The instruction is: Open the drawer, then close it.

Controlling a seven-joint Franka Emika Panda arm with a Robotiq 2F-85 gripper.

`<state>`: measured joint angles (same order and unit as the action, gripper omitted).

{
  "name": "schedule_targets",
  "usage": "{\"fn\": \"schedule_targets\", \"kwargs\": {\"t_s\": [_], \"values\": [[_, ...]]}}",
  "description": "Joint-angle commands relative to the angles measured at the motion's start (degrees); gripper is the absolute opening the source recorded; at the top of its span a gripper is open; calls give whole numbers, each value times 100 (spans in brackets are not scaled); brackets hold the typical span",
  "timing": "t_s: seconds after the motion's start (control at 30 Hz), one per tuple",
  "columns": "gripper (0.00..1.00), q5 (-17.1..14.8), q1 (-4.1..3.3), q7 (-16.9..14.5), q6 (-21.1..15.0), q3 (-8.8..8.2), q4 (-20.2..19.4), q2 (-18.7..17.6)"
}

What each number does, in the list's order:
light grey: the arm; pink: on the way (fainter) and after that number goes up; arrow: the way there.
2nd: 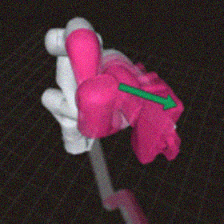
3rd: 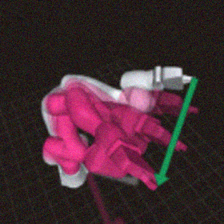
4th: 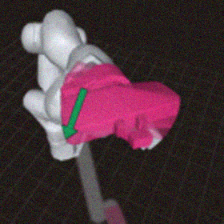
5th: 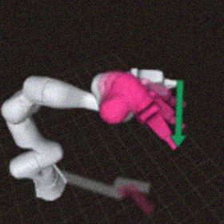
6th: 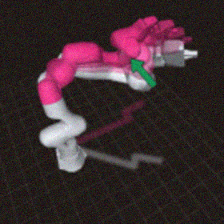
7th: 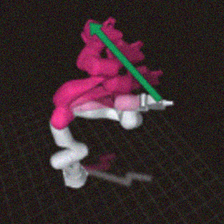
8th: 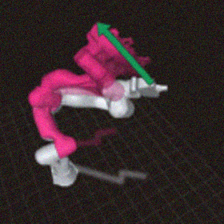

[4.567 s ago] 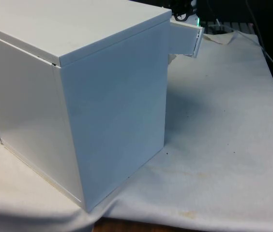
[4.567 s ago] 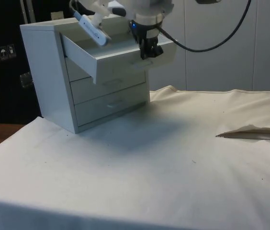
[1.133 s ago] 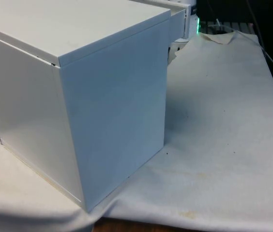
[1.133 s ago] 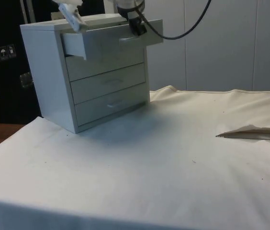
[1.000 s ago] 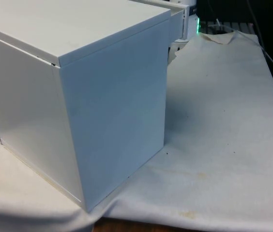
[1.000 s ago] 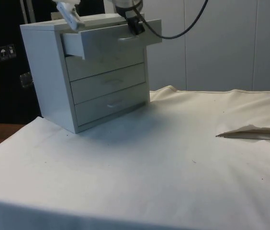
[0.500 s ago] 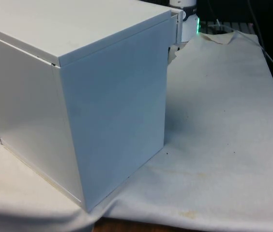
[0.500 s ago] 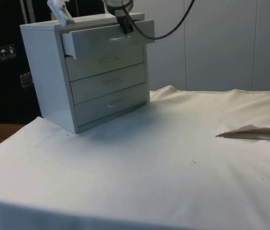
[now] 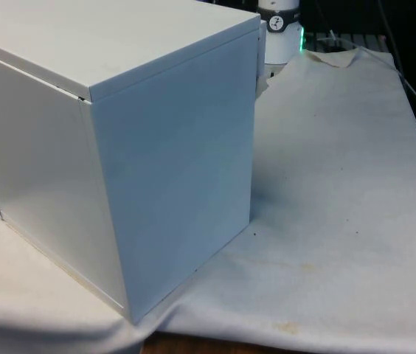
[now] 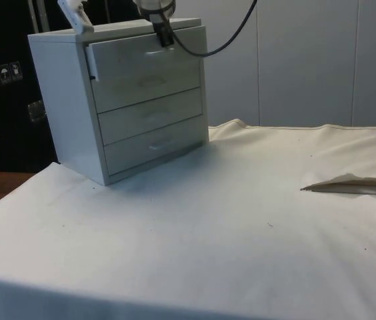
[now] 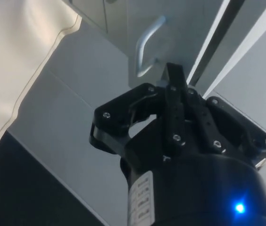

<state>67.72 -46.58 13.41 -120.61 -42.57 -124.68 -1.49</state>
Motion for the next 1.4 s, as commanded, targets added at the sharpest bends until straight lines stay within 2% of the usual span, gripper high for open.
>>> {"fn": "schedule_targets", "kwargs": {"t_s": [0.0, 0.1, 0.13, 0.17, 0.3, 0.43, 0.47, 0.5, 0.7, 0.8, 1.0, 1.03, 1.07, 1.1, 1.27, 1.33, 1.37], "values": [[0, -11, 29, -6, -132, -23, 74, -69], [0, -11, 34, 52, -229, -74, 132, -143], [0, 0, 6, 74, -120, -69, 86, -103], [0, -11, 34, 74, -264, -92, 155, -172], [0, -17, 46, 189, -441, -183, 258, -298], [0, -17, 46, 292, -584, -258, 338, -407], [0, 0, 11, 292, -447, -241, 269, -338], [0, -23, 52, 338, -647, -286, 378, -458], [0, -6, 34, 533, -796, -367, 447, -567], [0, -6, 17, 579, -716, -367, 430, -561], [0, 103, -74, 756, -561, -292, 292, -327], [0, 115, -80, 773, -527, -269, 269, -292], [0, 11, -46, 716, -561, -269, 321, -372], [0, 126, -86, 785, -493, -252, 252, -252], [0, 149, -109, 854, -292, -132, 132, -52], [0, 63, -86, 831, -218, -69, 109, -17], [0, 172, -115, 900, -166, -40, 52, 80]]}}
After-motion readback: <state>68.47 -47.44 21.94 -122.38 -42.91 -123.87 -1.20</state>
